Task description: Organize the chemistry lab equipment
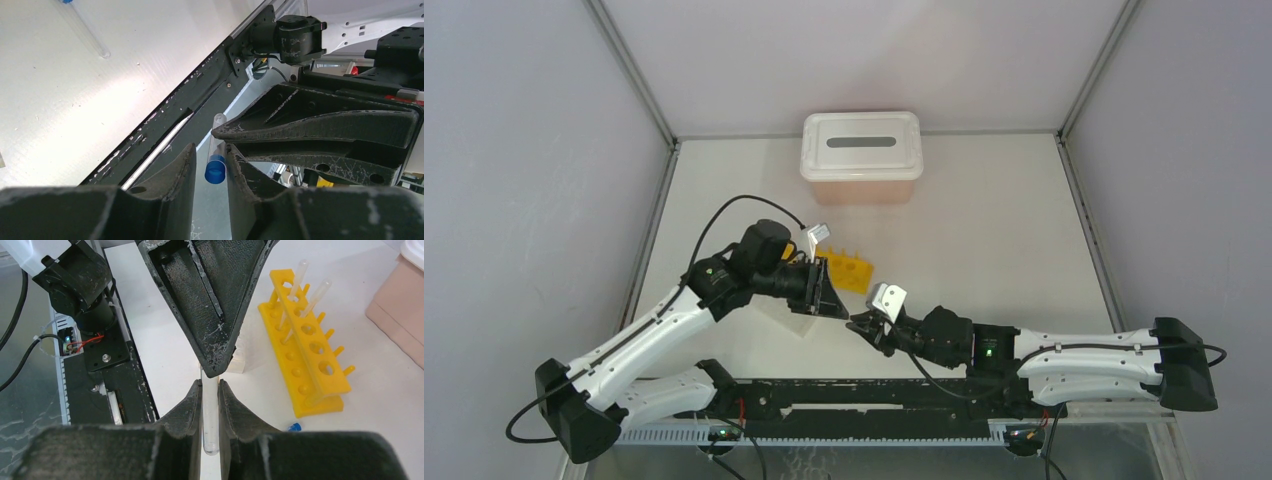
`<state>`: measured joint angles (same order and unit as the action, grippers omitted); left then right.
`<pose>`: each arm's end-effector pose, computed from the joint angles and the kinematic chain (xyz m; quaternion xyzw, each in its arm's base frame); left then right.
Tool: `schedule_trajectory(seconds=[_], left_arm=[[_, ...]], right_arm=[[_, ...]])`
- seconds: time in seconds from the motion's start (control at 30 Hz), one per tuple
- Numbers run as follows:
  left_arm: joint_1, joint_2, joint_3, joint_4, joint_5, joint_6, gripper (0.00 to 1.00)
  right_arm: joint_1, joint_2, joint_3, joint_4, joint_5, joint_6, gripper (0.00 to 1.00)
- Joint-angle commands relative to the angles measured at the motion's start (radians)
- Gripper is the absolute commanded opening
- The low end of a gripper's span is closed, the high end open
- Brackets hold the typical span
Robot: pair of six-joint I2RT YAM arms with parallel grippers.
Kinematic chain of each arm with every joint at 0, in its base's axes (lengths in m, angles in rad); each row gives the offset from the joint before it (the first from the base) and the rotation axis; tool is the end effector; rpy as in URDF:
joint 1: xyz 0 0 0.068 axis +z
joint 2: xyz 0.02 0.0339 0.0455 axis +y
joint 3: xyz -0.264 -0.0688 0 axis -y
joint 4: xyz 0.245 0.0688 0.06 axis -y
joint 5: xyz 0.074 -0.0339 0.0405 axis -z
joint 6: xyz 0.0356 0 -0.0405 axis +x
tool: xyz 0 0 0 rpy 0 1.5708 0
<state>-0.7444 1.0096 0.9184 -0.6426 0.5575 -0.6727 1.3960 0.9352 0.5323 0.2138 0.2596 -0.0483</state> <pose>0.1390 -0.1537 0.3047 0.1432 0.8739 -0.4451 0.1331 0.0470 0.2137 0.2647 -0.4433 0.6280 0.3163 0.5560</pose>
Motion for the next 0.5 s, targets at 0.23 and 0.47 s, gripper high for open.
schedule_trajectory(seconds=[0.23,0.47], left_arm=[[0.005,-0.023,-0.018,-0.012,0.027,0.036,0.27],[0.005,-0.034,-0.019,-0.015,0.03,0.033,0.35]], right_arm=[[-0.006,0.002,0.043,0.05,-0.01,-0.006,0.06],[-0.017,0.011,0.043,0.058,-0.023,-0.001,0.05]])
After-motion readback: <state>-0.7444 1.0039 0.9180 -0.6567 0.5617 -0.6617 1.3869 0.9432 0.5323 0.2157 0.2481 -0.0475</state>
